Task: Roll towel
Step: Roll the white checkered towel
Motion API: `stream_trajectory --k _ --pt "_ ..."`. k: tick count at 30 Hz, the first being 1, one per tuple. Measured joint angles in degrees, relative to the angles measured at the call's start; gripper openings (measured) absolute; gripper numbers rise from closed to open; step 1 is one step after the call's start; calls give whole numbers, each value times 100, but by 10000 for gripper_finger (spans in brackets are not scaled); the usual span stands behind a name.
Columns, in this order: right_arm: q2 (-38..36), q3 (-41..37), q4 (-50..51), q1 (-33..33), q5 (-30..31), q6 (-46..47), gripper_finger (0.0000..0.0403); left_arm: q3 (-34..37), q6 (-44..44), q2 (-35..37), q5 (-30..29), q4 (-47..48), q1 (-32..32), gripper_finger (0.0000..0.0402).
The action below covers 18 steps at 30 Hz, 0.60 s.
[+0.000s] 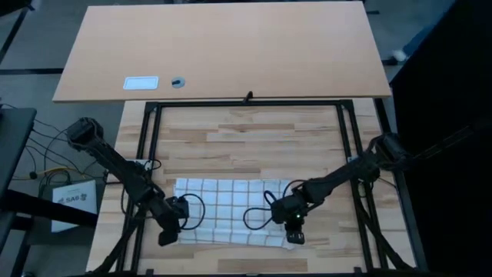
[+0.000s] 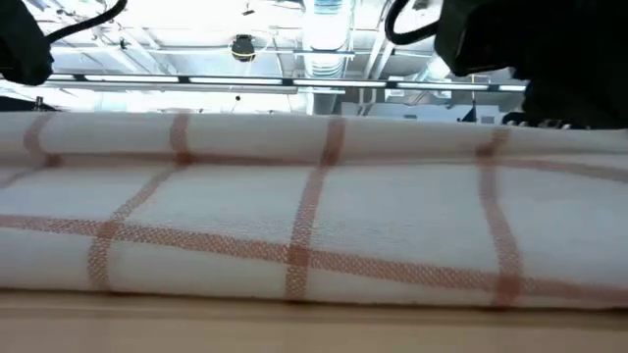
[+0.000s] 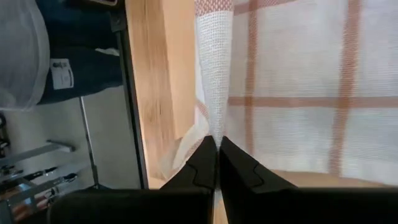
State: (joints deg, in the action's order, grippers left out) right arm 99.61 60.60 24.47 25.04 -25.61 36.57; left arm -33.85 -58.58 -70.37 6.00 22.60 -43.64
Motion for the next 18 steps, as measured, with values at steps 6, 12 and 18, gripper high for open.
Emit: stream_trajectory --k 6,12,18 --pt "2 2 59 -326 -145 -214 0 59 97 -11 63 -53 -7 0" --pt "2 2 165 -669 -480 -521 0 59 96 -11 -25 8 -11 0" --pt "0 2 229 -888 -532 -795 0 59 50 -11 -79 117 -11 0"
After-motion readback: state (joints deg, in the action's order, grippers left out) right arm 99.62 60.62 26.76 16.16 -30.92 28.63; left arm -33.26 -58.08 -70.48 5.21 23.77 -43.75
